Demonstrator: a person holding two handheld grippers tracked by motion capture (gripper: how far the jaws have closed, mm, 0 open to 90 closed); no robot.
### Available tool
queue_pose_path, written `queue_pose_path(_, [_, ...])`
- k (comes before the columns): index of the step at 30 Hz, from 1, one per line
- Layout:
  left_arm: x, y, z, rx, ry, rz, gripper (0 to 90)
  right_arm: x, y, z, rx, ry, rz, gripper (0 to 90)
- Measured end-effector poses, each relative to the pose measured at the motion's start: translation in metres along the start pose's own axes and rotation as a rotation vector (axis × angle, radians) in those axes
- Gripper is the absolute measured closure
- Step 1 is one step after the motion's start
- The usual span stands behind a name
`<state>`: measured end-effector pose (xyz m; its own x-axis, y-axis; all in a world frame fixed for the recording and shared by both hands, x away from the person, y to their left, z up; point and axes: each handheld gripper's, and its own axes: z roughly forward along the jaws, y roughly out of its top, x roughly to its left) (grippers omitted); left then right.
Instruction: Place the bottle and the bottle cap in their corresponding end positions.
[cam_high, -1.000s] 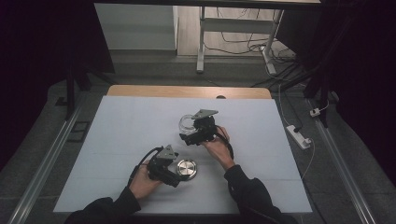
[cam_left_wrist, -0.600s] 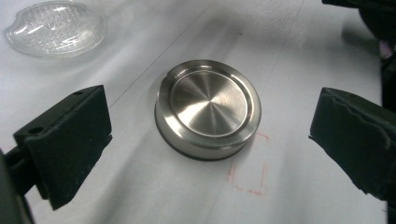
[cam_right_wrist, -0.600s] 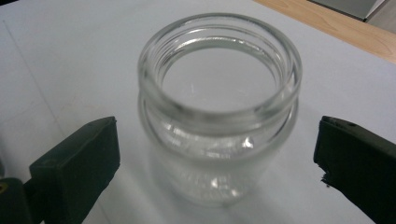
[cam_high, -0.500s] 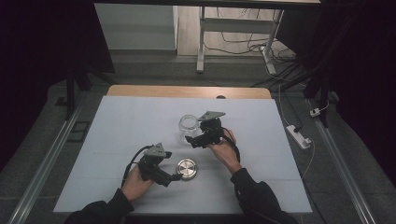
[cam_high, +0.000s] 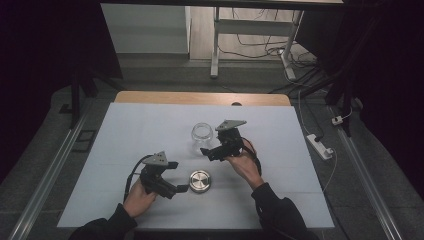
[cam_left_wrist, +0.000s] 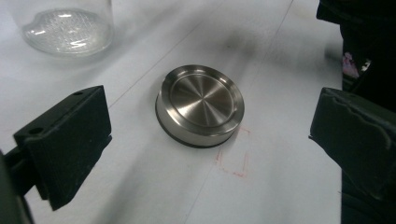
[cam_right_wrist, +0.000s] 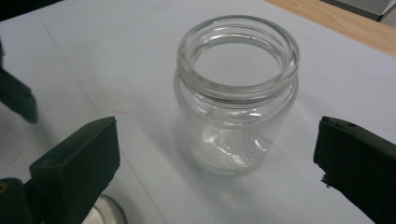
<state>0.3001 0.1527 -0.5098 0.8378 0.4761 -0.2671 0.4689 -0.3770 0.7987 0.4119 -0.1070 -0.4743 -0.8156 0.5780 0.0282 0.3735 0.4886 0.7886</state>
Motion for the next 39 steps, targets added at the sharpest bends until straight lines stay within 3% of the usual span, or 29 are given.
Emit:
queue_pose_path(9, [-0.003, -0.005, -0.022, -0.04, 0.027, 0.004, 0.0, 0.011, 0.001, -0.014, -0.011, 0.045, 0.015, 0.5])
queue_pose_path(17, [-0.003, -0.014, -0.035, -0.024, 0.031, -0.013, 0.0, 0.018, -0.007, -0.03, -0.041, 0.045, 0.008, 0.5])
queue_pose_path(30, [-0.005, -0.029, -0.06, -0.008, 0.11, -0.038, 0.0, 0.033, -0.02, -0.048, -0.059, 0.062, -0.031, 0.0])
queue_pose_path(39, [-0.008, -0.04, -0.079, -0.02, 0.164, -0.059, 0.0, 0.035, -0.031, -0.064, -0.065, 0.053, -0.018, 0.0])
